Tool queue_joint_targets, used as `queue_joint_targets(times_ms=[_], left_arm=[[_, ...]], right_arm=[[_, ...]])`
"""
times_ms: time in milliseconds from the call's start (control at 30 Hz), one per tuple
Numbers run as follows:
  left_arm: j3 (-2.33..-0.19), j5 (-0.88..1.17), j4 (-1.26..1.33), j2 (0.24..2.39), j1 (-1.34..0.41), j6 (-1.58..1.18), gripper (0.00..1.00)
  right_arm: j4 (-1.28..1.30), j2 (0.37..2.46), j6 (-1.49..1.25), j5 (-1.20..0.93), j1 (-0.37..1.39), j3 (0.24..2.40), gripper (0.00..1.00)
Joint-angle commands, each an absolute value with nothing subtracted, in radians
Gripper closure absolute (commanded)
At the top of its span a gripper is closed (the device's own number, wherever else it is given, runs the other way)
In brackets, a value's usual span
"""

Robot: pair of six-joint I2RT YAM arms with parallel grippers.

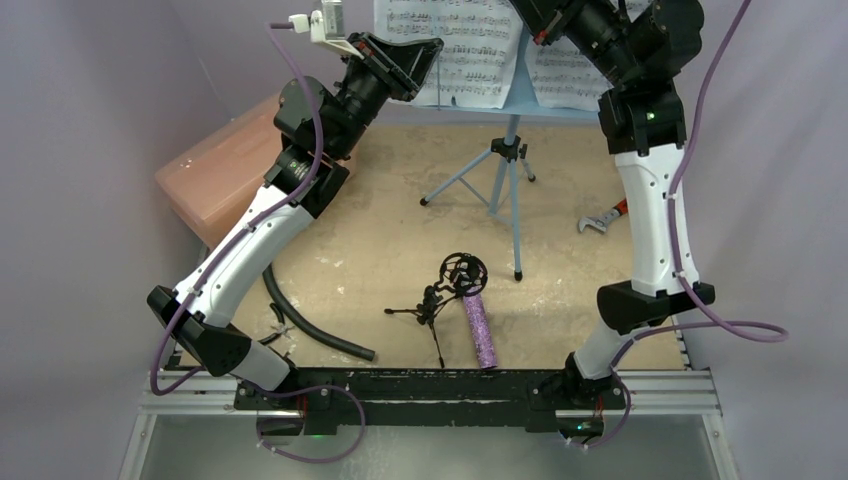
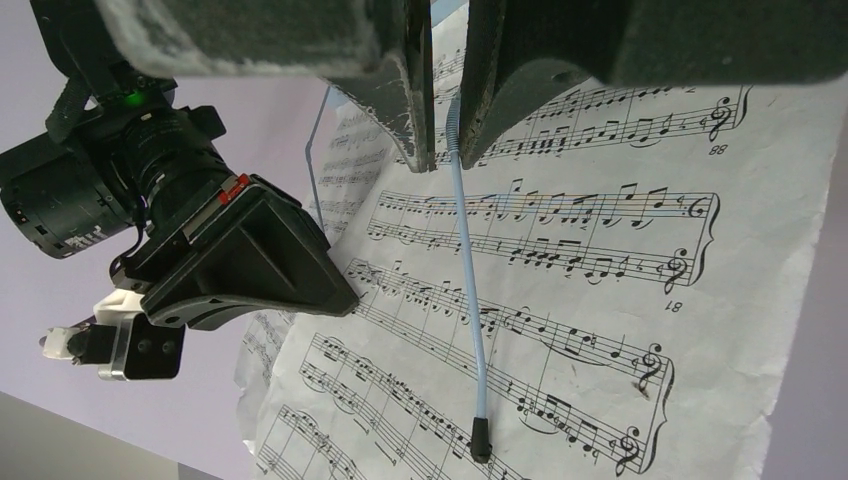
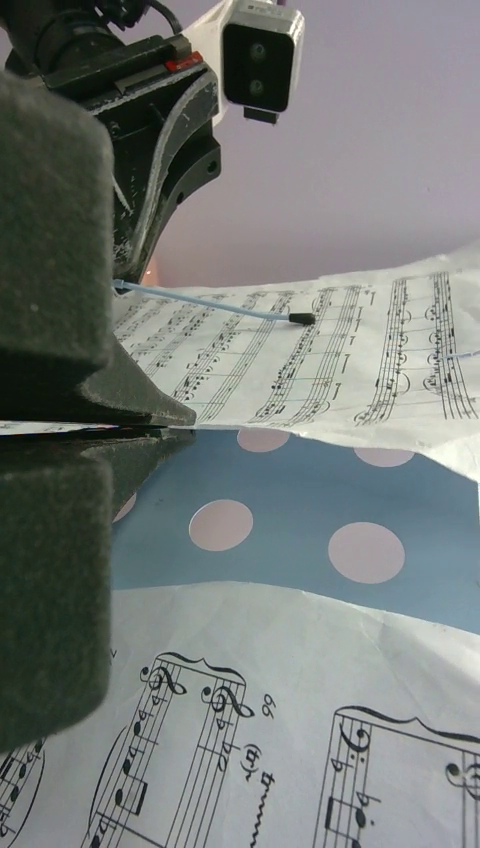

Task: Set up the instrument practice props

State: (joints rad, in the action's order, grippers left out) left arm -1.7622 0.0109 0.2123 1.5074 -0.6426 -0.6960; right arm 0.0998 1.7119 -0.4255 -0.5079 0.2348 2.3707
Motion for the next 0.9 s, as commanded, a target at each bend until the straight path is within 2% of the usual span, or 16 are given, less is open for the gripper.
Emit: queue_joint_targets(times_ms=[0, 67, 267, 533, 733, 867], left_arm=[[-1.762, 0.003, 0.225, 1.476, -0.646, -0.697, 0.85], [-1.763, 0.002, 0.223, 1.472, -0.645, -0.694, 0.82], [-1.74, -0.033, 0.231, 1.44, -0.645, -0.676, 0.55], [-1.653, -0.07, 0.303, 1.367, -0.646, -0.677, 0.35], [-1.578, -0.074, 0.358, 1.316, -0.645, -0.678, 0.08], [-1.516, -0.086, 0.411, 1.274, -0.645, -0.676, 0.01]], right_arm=[[0.042, 1.667, -0.428, -0.495, 0.238, 2.395, 1.0], [0.041, 1.662, -0.424, -0.482, 0.238, 2.395, 1.0], [0.012, 1.623, -0.417, -0.451, 0.238, 2.354, 0.72], [0.002, 1.542, -0.426, -0.407, 0.238, 2.293, 0.46], [0.015, 1.457, -0.42, -0.405, 0.238, 2.201, 0.27], [0.046, 1.38, -0.417, -0.399, 0.238, 2.119, 0.11]])
